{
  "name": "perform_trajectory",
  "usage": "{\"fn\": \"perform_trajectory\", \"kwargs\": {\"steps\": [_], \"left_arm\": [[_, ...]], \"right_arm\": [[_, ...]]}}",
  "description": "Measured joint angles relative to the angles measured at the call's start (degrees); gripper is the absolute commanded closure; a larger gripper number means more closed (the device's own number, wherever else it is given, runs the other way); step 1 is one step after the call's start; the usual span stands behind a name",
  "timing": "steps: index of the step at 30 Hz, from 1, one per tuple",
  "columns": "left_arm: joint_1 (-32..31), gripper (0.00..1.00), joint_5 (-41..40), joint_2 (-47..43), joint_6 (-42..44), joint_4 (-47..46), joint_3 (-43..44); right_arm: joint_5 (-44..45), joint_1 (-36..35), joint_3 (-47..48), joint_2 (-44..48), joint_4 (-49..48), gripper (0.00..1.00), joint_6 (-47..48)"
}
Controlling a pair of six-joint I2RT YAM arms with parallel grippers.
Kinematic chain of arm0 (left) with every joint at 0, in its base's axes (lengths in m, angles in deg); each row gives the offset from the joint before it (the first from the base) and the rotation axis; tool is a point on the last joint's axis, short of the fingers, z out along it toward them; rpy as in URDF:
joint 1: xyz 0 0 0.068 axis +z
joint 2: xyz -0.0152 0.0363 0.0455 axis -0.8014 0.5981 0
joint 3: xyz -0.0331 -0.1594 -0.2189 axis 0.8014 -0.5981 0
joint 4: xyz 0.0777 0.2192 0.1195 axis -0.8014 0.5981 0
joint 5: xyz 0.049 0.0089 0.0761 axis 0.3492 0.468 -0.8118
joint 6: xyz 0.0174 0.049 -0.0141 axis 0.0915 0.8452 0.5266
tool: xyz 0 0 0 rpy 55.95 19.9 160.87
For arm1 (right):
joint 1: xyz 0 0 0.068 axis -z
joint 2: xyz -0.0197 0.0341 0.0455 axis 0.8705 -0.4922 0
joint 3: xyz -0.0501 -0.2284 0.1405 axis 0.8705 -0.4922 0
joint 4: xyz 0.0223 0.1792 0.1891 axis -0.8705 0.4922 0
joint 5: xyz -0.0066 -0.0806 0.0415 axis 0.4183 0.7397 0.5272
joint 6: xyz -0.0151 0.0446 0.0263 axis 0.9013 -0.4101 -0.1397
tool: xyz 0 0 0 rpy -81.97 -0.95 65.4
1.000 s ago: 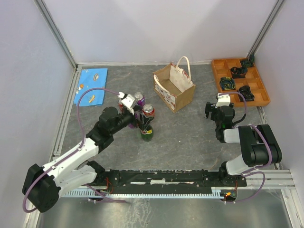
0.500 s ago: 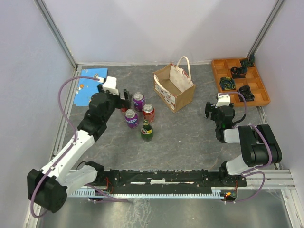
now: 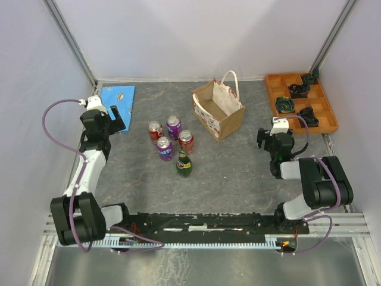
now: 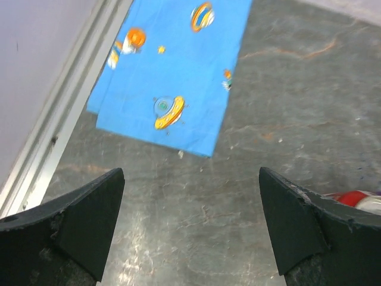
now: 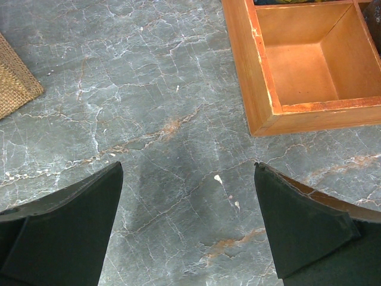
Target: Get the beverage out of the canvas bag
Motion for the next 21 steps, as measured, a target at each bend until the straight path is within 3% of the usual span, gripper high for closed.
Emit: {"fn": "perform_trajectory", "kwargs": {"steps": [6, 21], "left_arm": [[1.7, 0.01, -0.3, 5.9, -2.4, 3.9, 2.2], [1.6, 0.01, -5.9, 4.2, -5.6, 5.1, 2.3]], "right_arm": [[0.0, 0.0, 0.0, 0.0, 0.0, 0.01, 0.0], [0.0, 0.0, 0.0, 0.0, 0.0, 0.01, 0.0]]}}
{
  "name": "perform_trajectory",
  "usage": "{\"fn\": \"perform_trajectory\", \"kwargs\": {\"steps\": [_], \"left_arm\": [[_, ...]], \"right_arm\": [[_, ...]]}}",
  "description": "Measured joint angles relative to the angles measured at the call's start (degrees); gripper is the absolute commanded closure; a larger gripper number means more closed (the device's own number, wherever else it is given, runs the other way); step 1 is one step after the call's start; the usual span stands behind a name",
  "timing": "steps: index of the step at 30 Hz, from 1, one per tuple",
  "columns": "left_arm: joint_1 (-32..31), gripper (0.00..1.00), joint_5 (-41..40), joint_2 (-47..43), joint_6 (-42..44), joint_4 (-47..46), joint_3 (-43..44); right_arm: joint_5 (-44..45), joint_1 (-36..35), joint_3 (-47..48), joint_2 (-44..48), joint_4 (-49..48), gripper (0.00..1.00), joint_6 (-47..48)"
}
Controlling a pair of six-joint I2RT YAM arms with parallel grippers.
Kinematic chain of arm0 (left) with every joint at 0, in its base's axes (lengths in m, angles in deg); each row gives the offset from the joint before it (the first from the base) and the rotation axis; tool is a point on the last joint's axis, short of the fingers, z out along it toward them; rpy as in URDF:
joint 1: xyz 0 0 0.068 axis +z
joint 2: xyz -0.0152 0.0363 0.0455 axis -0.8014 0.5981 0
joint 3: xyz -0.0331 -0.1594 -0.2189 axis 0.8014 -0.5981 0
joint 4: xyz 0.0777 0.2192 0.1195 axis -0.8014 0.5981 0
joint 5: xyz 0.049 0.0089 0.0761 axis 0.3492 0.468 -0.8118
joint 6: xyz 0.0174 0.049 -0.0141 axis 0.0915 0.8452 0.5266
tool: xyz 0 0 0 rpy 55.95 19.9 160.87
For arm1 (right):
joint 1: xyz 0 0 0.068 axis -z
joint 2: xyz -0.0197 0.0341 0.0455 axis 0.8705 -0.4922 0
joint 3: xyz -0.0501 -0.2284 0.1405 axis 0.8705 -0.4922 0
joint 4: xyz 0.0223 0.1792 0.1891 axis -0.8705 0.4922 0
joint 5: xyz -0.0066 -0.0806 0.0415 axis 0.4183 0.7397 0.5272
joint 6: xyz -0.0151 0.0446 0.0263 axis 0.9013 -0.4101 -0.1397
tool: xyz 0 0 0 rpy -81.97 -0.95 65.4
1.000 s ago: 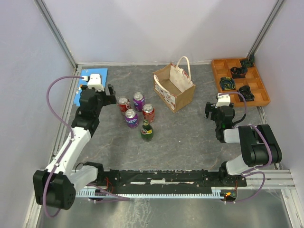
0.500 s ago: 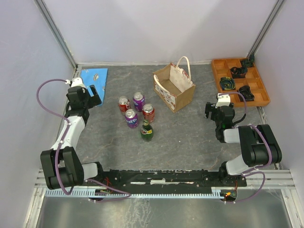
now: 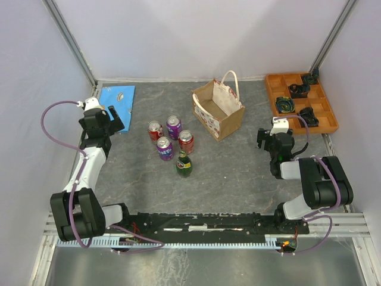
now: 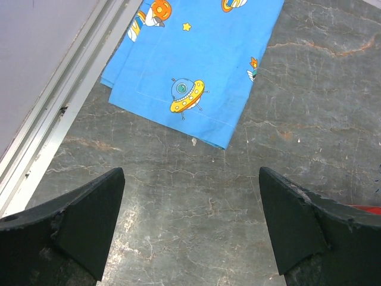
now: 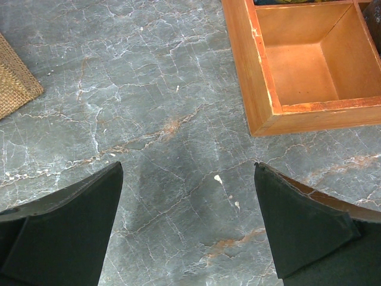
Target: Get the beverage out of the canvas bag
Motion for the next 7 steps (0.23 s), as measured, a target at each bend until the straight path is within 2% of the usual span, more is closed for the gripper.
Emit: {"fn": "perform_trajectory", "kwargs": {"steps": [7], "left_arm": [[0.0, 0.01, -0.7, -0.1, 0.0, 0.0, 0.0]], "right_arm": [[0.0, 0.0, 0.0, 0.0, 0.0, 0.01, 0.0]]}}
